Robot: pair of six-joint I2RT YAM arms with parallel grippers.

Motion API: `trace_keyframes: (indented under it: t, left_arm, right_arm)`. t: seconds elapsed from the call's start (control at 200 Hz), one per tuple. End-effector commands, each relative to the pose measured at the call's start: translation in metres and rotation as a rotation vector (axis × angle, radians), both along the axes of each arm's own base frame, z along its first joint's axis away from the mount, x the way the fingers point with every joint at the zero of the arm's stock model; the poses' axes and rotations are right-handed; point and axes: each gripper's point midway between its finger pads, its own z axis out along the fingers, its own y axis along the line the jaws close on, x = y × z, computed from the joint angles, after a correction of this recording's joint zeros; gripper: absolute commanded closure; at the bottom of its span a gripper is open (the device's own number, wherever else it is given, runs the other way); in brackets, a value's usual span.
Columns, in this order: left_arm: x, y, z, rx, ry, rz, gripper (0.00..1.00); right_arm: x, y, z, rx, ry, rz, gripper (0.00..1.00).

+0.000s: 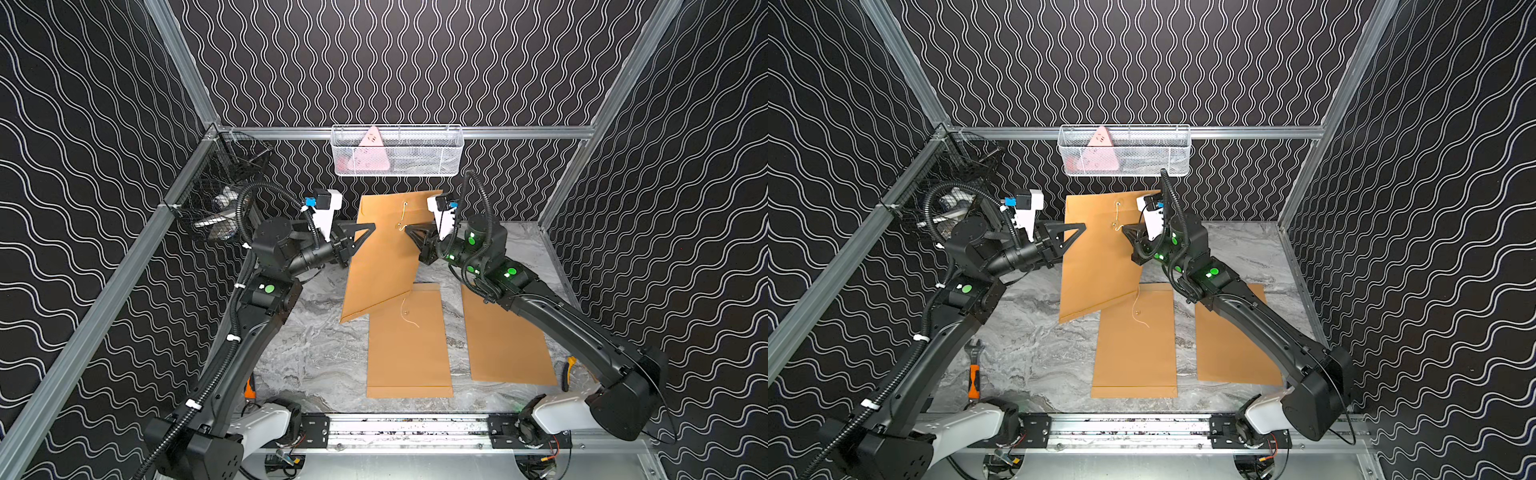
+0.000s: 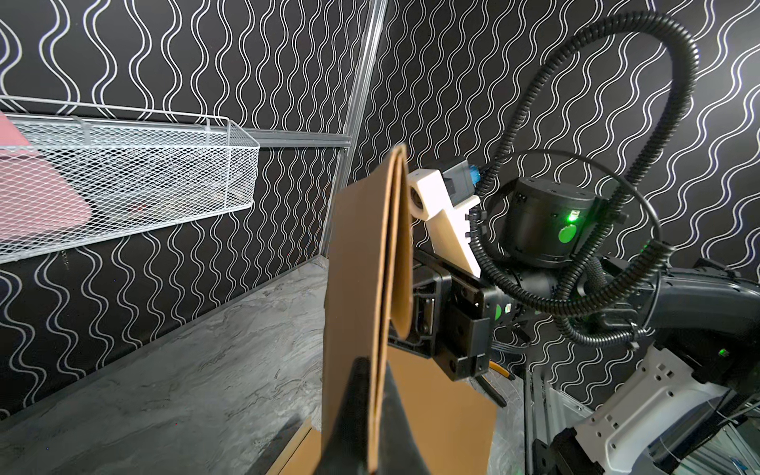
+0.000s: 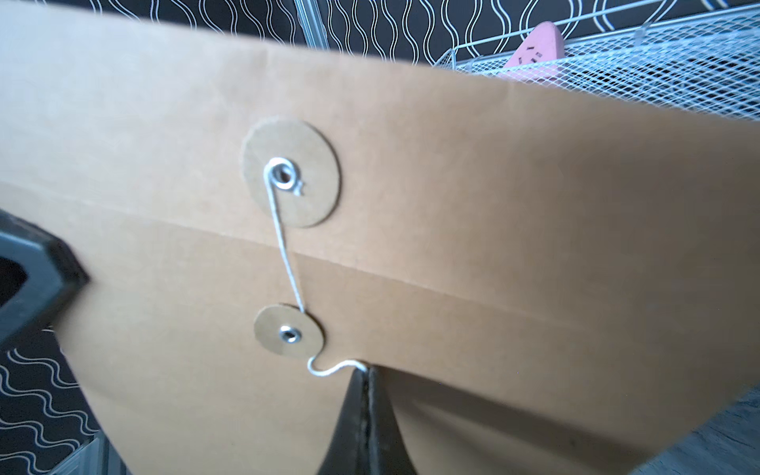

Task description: Open the file bag

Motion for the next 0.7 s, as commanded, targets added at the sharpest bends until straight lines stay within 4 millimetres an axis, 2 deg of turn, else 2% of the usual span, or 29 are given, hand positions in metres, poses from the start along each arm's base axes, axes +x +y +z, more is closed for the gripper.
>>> trace_keyframes:
  t: [0.0, 0.545, 0.696]
  left_arm:
    - [0.0, 0.001, 0.004, 0.003, -0.043, 0.01, 1.0]
    - [0.01, 0.0, -0.012, -0.007, -0.001, 0.013, 1.0]
    - [0.008, -0.001, -0.01, -0.014, -0.005, 0.006, 1.0]
  right_arm:
    - [-0.001, -0.004, 0.011, 0.017, -0.028, -0.014, 1.0]
    - [-0.012, 0.0, 0.026, 0.019, -0.045, 0.041, 1.0]
    - [-0.014, 0.006, 0.026, 0.007, -0.046, 0.059, 1.0]
